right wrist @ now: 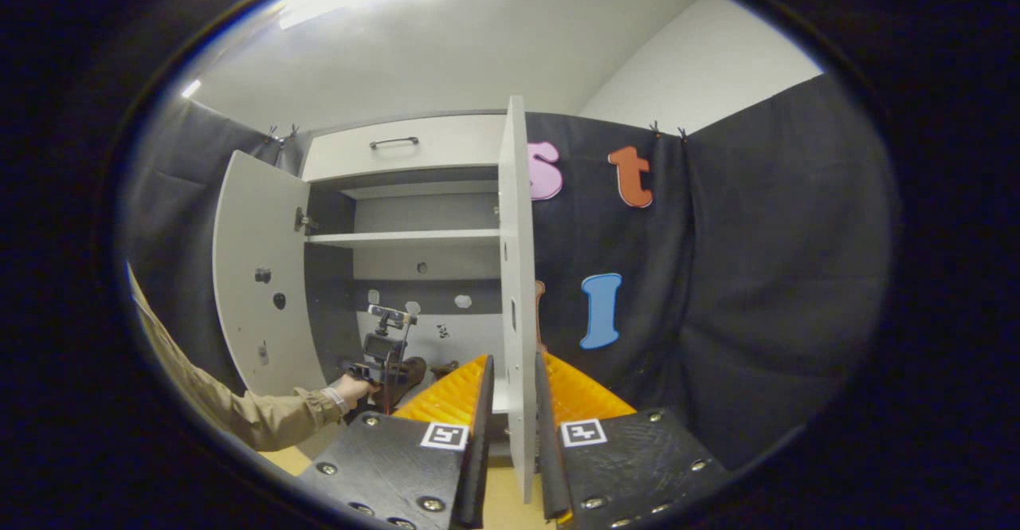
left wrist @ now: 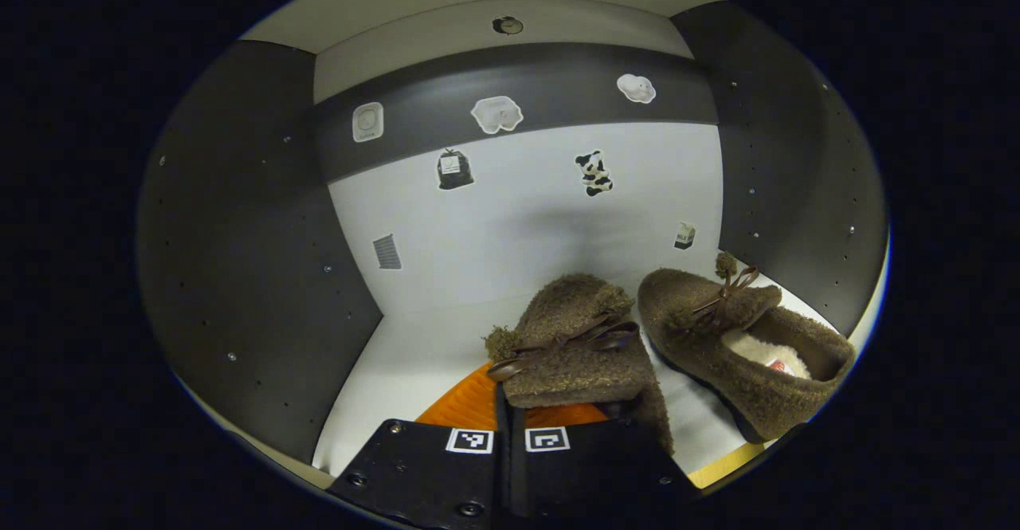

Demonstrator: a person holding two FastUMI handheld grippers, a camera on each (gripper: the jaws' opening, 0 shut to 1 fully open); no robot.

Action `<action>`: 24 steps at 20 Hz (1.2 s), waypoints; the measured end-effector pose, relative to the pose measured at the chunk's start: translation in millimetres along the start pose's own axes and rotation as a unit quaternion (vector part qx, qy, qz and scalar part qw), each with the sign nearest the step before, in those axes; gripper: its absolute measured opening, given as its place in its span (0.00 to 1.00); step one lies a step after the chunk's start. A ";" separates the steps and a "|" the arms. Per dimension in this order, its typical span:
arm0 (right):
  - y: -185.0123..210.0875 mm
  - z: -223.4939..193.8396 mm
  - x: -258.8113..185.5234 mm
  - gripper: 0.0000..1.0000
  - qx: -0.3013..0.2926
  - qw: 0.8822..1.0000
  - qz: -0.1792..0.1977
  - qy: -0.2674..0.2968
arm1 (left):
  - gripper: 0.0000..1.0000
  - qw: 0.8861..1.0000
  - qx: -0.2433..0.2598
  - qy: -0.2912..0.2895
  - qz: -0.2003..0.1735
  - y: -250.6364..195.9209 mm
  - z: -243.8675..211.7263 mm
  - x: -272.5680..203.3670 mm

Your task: Grab one shoe with the right hand and put it into the shoe cabinet, grab the other shoe with the left hand and put it into the shoe cabinet; then close the right door with the right hand and the left door with the left hand.

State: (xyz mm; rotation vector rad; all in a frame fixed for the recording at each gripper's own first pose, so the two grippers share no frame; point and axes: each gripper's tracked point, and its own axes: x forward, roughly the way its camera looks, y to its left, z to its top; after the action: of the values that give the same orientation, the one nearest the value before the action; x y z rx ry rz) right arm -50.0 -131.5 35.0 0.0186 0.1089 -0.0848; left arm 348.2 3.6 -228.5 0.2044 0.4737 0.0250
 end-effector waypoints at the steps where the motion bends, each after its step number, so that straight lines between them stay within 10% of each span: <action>1: -5.5 -0.6 -0.7 0.24 0.001 1.000 -0.006 0.001 | 0.00 1.000 0.005 -0.001 0.001 -0.2 0.2 3.3; 11: -30.3 -25.1 17.7 0.28 0.013 1.000 0.000 0.024 | 0.24 1.000 0.014 -0.016 -0.015 -7.5 13.4 -9.1; 14: -45.0 -35.7 28.0 0.28 0.014 0.999 0.023 0.037 | 0.89 1.000 0.023 -0.019 0.004 3.6 18.3 -23.7; 24: -80.2 -52.5 66.2 0.28 0.012 0.991 0.122 0.055 | 0.90 0.996 -0.044 -0.043 0.057 38.6 25.8 -131.7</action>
State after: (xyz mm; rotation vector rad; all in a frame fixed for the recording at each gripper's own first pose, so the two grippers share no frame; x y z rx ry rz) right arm 3.0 -215.7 -25.5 0.0615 0.2151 0.1606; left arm 243.7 27.2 -139.0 0.1449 0.3743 0.1482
